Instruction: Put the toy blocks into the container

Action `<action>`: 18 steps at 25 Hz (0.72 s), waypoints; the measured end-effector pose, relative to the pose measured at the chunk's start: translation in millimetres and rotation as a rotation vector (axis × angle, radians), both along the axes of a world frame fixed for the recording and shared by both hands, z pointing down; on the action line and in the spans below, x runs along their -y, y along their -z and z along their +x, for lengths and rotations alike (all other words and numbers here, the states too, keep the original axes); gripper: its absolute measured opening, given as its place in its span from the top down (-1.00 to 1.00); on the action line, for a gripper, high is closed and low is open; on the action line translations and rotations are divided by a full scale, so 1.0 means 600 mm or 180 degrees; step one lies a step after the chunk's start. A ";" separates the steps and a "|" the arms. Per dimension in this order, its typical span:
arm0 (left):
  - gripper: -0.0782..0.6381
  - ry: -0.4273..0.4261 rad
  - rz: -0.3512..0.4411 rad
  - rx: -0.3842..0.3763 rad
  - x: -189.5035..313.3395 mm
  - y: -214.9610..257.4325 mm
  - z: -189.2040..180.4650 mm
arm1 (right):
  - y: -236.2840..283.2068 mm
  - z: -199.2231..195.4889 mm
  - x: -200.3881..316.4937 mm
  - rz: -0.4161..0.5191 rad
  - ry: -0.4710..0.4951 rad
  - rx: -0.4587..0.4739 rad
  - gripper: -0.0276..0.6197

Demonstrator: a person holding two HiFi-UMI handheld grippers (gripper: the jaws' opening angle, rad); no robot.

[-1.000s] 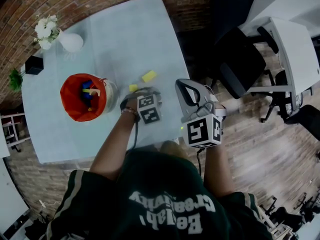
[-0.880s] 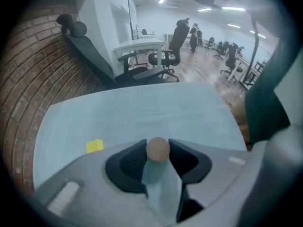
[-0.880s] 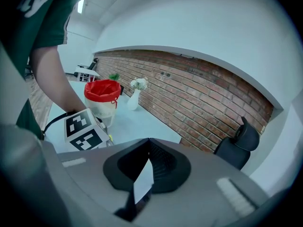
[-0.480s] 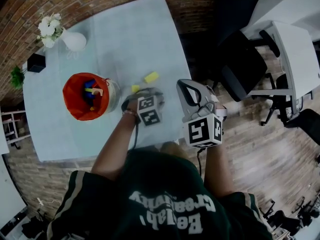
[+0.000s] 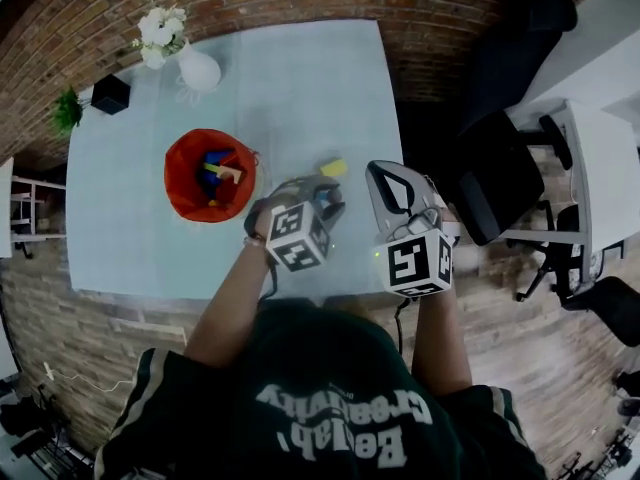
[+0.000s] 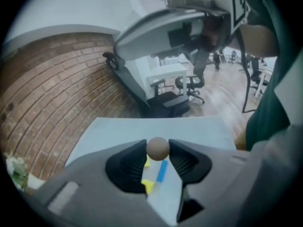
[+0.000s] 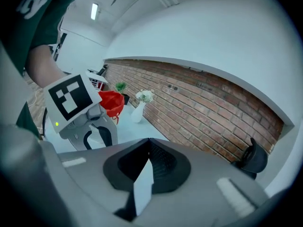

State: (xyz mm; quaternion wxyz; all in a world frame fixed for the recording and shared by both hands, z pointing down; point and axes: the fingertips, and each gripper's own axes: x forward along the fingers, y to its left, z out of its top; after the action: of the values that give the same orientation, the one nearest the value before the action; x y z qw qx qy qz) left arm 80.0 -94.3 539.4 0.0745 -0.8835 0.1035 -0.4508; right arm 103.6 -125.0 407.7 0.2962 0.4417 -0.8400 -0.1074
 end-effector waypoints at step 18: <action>0.38 0.0776 0.0756 -0.1027 0.007 0.248 -0.106 | 0.074 -0.117 -0.012 0.0301 0.0495 0.0050 0.90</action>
State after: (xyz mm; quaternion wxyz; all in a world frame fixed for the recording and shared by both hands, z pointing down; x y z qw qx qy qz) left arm 16.6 -98.8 390.3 0.1054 -0.9101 0.2723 -0.2940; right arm 33.3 -117.6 363.1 0.2592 0.3894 -0.8681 -0.1662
